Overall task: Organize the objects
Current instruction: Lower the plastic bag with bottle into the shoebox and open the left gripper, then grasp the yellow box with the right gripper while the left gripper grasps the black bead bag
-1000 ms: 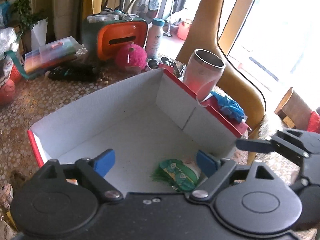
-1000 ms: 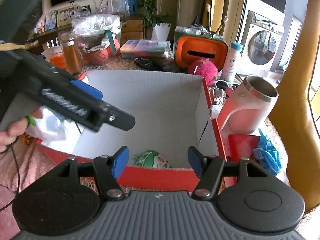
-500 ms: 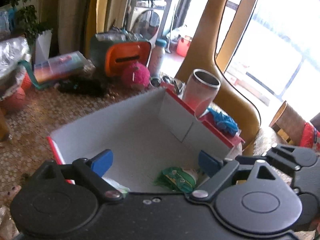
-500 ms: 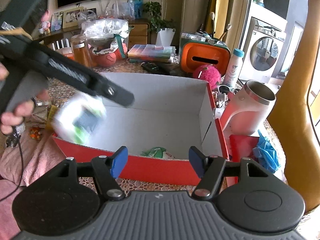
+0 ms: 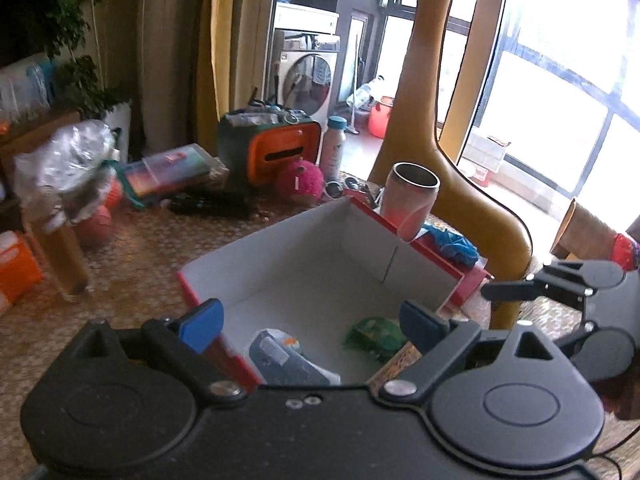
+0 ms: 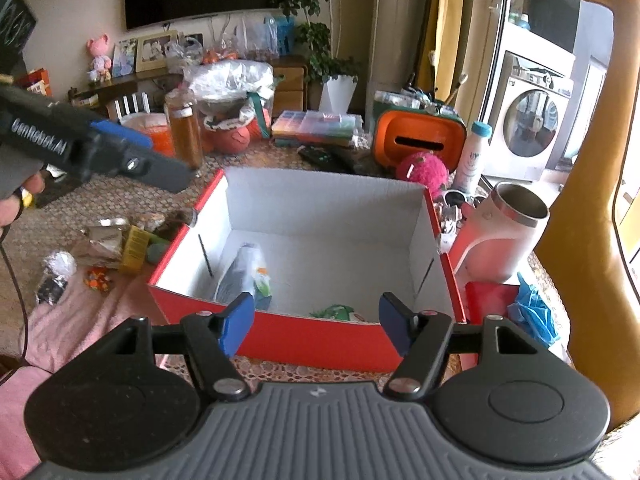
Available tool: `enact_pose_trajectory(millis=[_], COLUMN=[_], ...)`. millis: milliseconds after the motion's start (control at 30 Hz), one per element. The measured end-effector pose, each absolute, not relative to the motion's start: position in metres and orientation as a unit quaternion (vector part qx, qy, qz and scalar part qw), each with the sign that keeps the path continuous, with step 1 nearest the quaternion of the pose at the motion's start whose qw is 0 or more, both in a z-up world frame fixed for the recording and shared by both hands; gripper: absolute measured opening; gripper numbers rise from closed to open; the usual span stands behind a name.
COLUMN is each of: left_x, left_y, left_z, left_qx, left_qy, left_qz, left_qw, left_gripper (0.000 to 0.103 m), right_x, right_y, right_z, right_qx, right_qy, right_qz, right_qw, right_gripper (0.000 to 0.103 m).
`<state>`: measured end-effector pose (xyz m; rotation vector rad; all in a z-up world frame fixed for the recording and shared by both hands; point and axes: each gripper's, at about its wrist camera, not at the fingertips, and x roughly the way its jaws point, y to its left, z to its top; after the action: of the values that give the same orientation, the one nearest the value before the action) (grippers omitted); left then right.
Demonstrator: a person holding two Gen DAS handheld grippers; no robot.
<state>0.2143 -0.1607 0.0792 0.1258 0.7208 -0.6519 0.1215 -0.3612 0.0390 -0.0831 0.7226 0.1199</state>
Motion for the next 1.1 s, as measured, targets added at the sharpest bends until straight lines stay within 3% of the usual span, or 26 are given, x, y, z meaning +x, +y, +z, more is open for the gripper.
enact_pose_trajectory(millis=[500, 700, 1100], left_x=[0.16, 0.149, 0.129], left_y=[-0.074, -0.024, 0.059], left_z=[0.09, 0.087, 0.049], left_qx=[0.109, 0.098, 0.035], left_qy=[0.309, 0.31, 0.337], left_qz=[-0.244, -0.2, -0.137], left_qw=[0.913, 0.924, 0.931], left_gripper=[0.101, 0.102, 0.103], right_x=[0.091, 0.09, 0.104], right_y=[-0.299, -0.271, -0.215], right_z=[0.059, 0.056, 0.038], right_qx=[-0.024, -0.02, -0.028], right_qy=[0.321, 0.319, 0.322], right_qz=[0.108, 0.131, 0.171], right_qw=[0.941, 0.938, 0.931], right_gripper=[0.074, 0.08, 0.082])
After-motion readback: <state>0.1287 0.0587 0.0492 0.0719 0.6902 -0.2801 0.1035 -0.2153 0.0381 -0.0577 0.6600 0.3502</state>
